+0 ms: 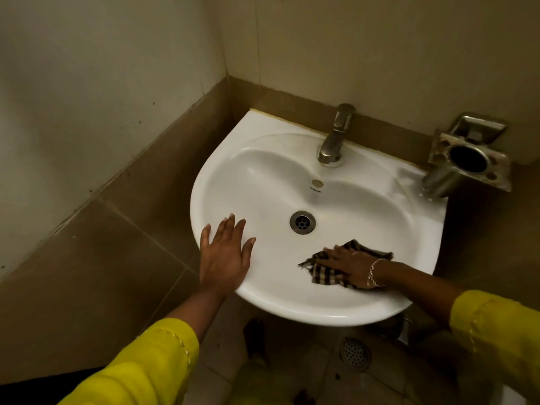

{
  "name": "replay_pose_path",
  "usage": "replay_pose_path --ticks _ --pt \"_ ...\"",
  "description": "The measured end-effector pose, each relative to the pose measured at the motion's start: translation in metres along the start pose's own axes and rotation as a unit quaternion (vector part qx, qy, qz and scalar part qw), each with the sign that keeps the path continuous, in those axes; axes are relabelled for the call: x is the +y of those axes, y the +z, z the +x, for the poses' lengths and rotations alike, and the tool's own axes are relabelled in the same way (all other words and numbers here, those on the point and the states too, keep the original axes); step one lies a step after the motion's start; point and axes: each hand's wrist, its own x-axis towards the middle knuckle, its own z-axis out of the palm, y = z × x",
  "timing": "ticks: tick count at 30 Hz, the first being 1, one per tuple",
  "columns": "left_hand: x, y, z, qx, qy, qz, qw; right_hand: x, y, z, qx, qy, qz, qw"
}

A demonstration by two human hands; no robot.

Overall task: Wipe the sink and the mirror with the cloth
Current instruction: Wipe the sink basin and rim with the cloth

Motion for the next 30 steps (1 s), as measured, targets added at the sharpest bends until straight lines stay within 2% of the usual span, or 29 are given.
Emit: replay_pose_path --ticks 2,4,7,12,14,21,27,30 --pt "0.000 0.001 0.000 0.004 0.000 0.000 1.000 0.006 0.003 0.003 0.039 0.056 -0.020 0.997" --pt "-0.001 0.001 0.000 0.007 -0.001 0.001 1.000 0.005 0.008 0.003 0.081 0.055 -0.037 0.995" --pt "-0.001 0.002 0.001 0.005 -0.004 0.003 1.000 0.012 0.010 0.001 0.089 0.037 -0.018 0.995" --pt "0.000 0.002 -0.001 0.010 0.000 0.004 1.000 0.031 -0.003 0.019 0.115 0.119 -0.066 0.984" --pt "-0.001 0.002 -0.001 0.018 -0.001 0.001 1.000 0.029 -0.008 0.038 0.151 0.150 -0.062 0.975" --pt "-0.001 0.004 0.000 0.039 0.003 -0.007 0.999 -0.013 -0.024 0.099 0.236 0.189 0.113 0.947" --pt "0.000 0.003 0.000 0.041 0.000 -0.007 0.999 -0.044 -0.071 0.140 0.271 0.148 0.297 0.904" --pt "0.000 0.002 0.000 0.041 -0.003 -0.009 0.999 -0.057 -0.097 0.151 0.235 0.110 0.296 0.919"
